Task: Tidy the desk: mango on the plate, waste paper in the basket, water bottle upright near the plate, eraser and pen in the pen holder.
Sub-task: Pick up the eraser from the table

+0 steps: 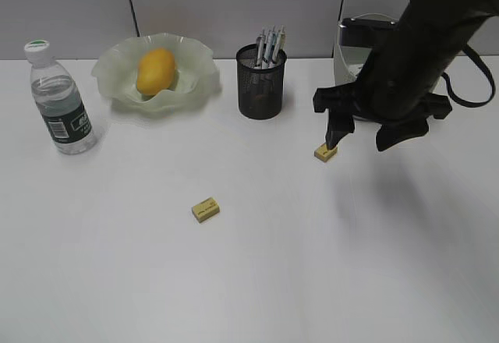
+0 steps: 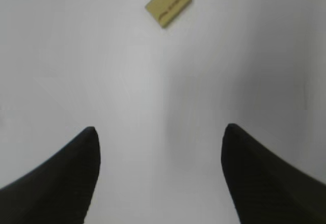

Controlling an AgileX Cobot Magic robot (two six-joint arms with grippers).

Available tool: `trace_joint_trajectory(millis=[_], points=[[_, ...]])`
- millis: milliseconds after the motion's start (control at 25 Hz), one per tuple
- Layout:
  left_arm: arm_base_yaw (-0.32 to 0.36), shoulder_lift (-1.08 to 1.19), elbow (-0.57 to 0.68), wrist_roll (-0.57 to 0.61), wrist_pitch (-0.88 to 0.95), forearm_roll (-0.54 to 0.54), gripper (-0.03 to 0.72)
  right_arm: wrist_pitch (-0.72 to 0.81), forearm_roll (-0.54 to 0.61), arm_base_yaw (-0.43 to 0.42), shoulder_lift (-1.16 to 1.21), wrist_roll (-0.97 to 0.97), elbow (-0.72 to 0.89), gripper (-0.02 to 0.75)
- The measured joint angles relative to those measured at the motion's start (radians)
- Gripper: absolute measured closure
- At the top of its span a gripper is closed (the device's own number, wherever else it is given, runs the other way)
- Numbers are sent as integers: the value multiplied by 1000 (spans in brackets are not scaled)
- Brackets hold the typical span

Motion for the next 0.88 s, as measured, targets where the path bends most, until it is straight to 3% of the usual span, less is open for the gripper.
trace_joint_trajectory(millis=[440, 880], points=[[26, 0, 0, 0, 0, 5, 314, 158, 17, -58, 276, 140, -380, 188], [26, 0, 0, 0, 0, 4, 314, 176, 51, -58, 446, 255, -438, 190]])
